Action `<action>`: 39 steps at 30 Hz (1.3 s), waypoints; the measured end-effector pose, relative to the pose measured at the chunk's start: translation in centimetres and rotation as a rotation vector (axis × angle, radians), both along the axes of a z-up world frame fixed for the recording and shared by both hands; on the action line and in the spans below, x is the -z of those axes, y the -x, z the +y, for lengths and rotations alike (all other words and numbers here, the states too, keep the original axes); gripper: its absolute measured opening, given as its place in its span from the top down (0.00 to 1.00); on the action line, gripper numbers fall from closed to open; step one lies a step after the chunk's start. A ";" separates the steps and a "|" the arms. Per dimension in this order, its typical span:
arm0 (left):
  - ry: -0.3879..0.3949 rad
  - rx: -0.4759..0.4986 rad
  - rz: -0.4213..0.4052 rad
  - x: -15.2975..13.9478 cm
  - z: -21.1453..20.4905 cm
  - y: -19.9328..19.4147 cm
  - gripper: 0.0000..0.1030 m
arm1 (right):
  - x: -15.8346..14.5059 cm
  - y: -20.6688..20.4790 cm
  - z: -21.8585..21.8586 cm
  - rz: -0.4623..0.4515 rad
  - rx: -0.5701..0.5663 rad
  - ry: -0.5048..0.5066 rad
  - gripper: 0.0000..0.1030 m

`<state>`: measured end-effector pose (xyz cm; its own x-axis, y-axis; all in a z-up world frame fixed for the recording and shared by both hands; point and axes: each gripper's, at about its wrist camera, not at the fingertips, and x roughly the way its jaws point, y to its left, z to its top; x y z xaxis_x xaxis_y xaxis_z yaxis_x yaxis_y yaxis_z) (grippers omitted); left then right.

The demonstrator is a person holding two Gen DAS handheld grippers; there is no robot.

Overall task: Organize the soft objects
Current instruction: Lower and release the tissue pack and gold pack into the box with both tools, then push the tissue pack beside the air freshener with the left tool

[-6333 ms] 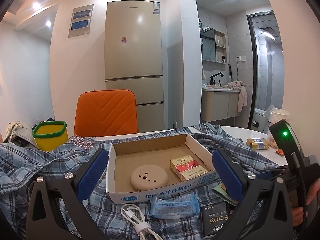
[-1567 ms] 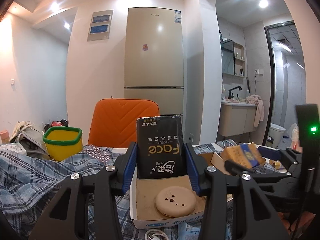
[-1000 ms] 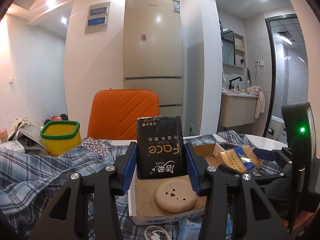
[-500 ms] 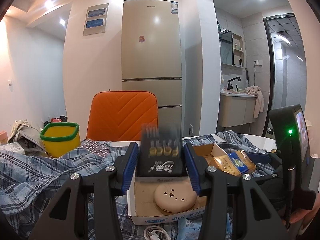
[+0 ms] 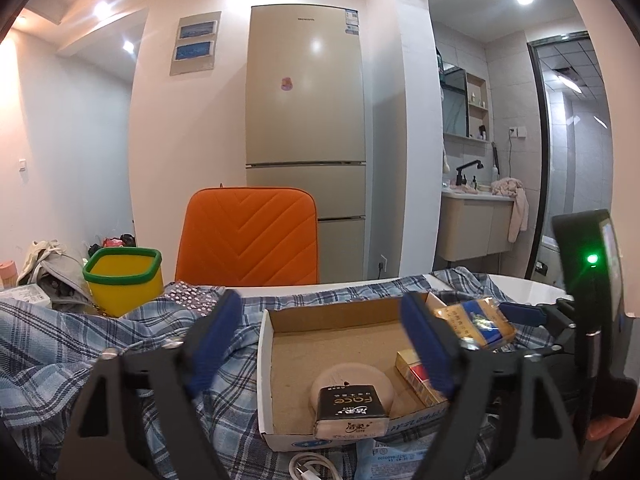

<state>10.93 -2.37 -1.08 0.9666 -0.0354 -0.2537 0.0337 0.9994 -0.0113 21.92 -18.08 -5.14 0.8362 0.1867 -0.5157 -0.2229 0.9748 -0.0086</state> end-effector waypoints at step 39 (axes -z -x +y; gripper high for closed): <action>-0.004 0.045 0.523 4.6 0.1 -5.0 0.77 | -3.8 5.1 -2.2 -0.237 0.076 -0.091 0.00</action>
